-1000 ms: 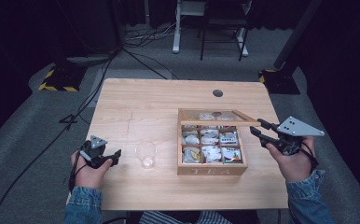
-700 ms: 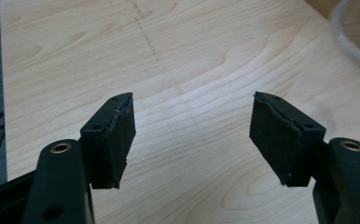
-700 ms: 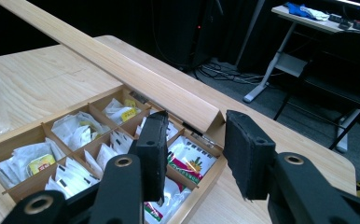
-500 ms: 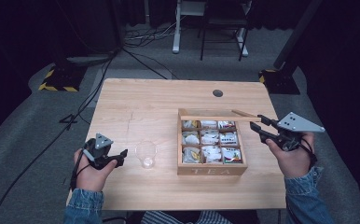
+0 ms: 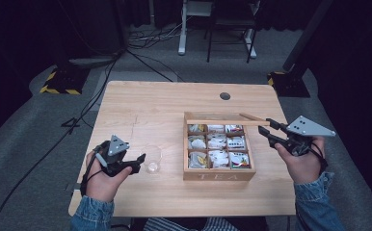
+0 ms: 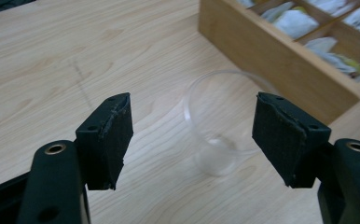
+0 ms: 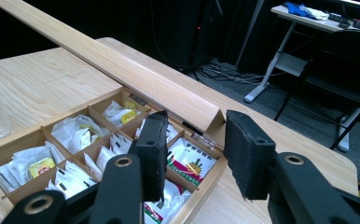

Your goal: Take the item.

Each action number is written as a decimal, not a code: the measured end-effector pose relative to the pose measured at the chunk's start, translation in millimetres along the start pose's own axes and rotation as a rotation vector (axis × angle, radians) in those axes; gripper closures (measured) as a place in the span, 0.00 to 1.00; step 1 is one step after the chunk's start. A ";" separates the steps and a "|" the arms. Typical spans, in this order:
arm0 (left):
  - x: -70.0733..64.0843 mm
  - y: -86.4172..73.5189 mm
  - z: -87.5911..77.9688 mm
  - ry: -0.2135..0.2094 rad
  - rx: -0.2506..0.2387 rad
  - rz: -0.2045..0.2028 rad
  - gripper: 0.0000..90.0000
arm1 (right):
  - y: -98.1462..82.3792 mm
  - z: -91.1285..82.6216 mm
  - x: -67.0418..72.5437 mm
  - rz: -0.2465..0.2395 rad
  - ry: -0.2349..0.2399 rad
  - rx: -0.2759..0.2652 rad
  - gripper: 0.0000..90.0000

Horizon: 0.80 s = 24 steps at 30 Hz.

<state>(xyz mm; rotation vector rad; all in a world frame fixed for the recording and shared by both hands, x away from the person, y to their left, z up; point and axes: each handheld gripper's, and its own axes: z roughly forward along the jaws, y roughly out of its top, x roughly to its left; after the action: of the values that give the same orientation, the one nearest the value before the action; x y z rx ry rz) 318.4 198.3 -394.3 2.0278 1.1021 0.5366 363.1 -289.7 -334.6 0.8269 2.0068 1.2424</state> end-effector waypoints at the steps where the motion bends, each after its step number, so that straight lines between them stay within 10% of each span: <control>1: -3.4 2.2 0.1 -0.010 -0.003 0.005 0.33 | 0.0 0.1 -0.2 -0.001 0.000 -0.001 0.67; 24: -70.7 37.6 36.6 -0.179 -0.038 0.147 0.33 | -0.7 -0.2 0.2 0.005 0.002 0.000 0.67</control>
<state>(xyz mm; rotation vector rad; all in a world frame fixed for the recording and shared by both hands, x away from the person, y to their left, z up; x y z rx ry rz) 324.0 110.7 -388.6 2.0892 0.8365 0.4362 362.7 -289.9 -335.3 0.8310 2.0073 1.2470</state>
